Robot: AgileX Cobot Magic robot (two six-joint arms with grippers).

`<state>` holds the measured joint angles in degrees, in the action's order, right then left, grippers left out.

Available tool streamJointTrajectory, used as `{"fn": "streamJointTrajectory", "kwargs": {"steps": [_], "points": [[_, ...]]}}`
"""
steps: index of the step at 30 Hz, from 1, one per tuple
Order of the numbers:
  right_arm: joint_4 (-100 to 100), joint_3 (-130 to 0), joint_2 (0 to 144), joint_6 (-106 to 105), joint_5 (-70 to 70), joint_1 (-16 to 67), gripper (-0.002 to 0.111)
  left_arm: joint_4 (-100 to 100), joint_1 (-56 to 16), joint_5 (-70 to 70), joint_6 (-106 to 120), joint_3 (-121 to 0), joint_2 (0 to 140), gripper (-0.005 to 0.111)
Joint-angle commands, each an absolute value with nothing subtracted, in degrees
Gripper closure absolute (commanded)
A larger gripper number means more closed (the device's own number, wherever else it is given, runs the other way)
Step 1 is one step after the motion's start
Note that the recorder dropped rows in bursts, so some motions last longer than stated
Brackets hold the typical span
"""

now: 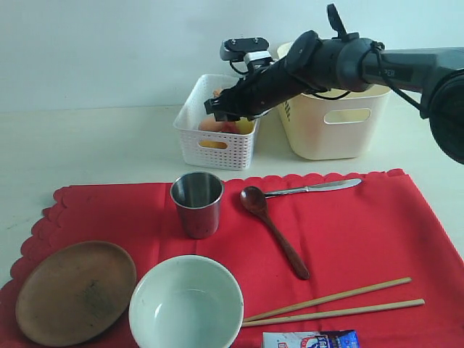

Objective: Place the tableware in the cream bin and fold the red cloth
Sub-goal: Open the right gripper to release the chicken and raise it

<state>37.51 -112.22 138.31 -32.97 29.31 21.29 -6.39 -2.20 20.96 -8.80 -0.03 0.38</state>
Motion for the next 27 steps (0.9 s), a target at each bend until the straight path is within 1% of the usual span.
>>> {"fn": "streamJointTrajectory", "kwargs": {"steps": [1, 4, 6, 10, 13, 17, 19, 22, 27], "points": [[37.4, -113.02, 137.43, -33.3, 28.57, 20.9, 0.05, -6.43, -1.96, 20.41, -8.93, 0.0, 0.0, 0.107], [37.24, -113.02, 136.55, -33.3, 29.87, 20.9, 0.043, -6.43, -1.96, 20.41, -8.93, 0.0, 0.0, 0.107], [36.98, -113.02, 135.53, -33.3, 30.99, 20.9, 0.042, -6.43, -1.96, 20.41, -8.93, 0.0, 0.0, 0.107], [36.98, -113.02, 132.14, -33.3, 35.46, 20.9, 0.042, -6.43, -1.96, 20.41, -9.06, 0.0, 0.0, 0.107], [34.22, -113.02, 128.29, -31.35, 43.14, 20.9, 0.043, -6.43, -1.96, 20.41, -9.06, 0.0, 0.0, 0.107], [26.12, -112.54, 124.04, -25.85, 51.74, 20.9, 0.05, -6.43, -1.96, 20.41, -9.06, 0.0, 0.0, 0.107], [23.38, -109.96, 121.39, -25.23, 53.28, 20.9, 0.054, -6.43, -1.96, 20.41, -9.06, 0.0, 0.0, 0.107], [22.28, -101.78, 115.74, -25.23, 52.32, 20.9, 0.057, -6.43, -1.96, 20.41, -9.06, 0.0, 0.0, 0.107], [19.58, -88.1, 106.41, -25.84, 48.17, 20.9, 0.058, -6.43, -1.96, 20.41, -9.06, 0.0, 0.0, 0.107]]}}
